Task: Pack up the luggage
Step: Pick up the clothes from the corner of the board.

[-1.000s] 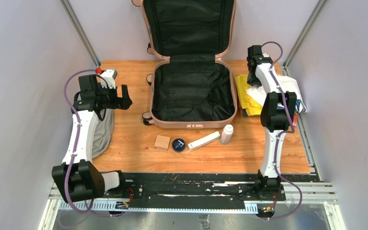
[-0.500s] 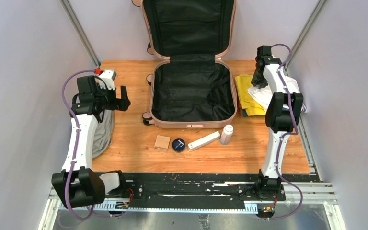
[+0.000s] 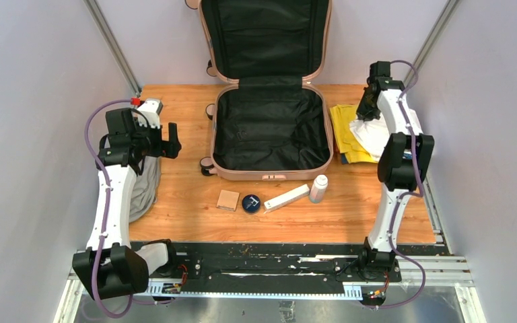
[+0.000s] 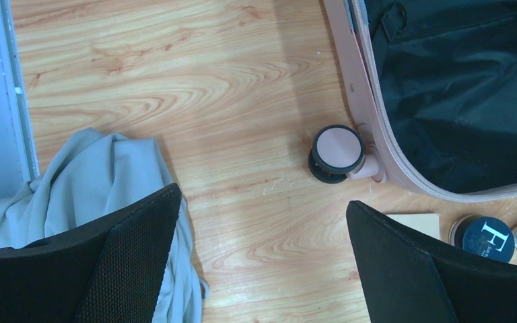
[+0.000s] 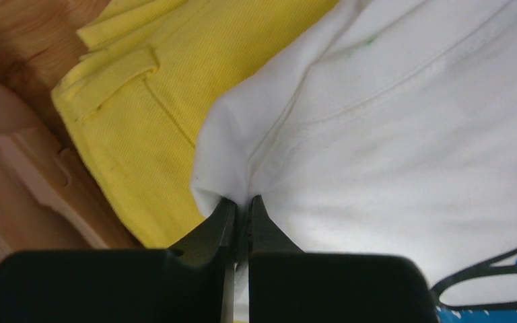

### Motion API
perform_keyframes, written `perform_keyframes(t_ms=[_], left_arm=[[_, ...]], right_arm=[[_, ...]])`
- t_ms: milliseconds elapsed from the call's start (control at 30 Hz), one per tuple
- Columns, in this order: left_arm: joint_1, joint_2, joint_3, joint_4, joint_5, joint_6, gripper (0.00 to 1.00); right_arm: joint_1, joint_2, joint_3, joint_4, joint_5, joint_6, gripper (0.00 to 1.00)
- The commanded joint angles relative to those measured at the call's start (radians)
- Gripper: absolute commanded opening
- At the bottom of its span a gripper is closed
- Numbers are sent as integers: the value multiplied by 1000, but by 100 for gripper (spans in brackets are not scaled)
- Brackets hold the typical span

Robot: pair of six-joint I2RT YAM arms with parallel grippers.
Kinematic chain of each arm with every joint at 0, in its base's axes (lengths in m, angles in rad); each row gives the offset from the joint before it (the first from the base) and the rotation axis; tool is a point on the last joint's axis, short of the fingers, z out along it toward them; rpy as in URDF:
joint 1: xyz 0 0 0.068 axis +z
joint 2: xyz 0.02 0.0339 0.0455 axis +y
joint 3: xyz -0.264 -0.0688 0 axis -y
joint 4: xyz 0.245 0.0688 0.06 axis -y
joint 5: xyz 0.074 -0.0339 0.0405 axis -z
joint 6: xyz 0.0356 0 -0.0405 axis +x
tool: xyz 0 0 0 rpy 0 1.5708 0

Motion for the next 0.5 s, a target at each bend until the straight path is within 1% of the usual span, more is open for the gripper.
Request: perform_keyframes(t_ms=[0, 133, 300, 467], left_arm=[[8, -20, 6, -24, -2, 10, 100], [9, -27, 8, -36, -7, 18, 100], [8, -44, 4, -39, -13, 25, 100], [8, -49, 6, -46, -12, 27, 100]], right_arm=[[-1, -190, -58, 23, -183, 25, 0], [8, -253, -46, 38, -292, 15, 0], [48, -292, -51, 35, -365, -17, 0], [150, -298, -55, 27, -402, -41, 0]])
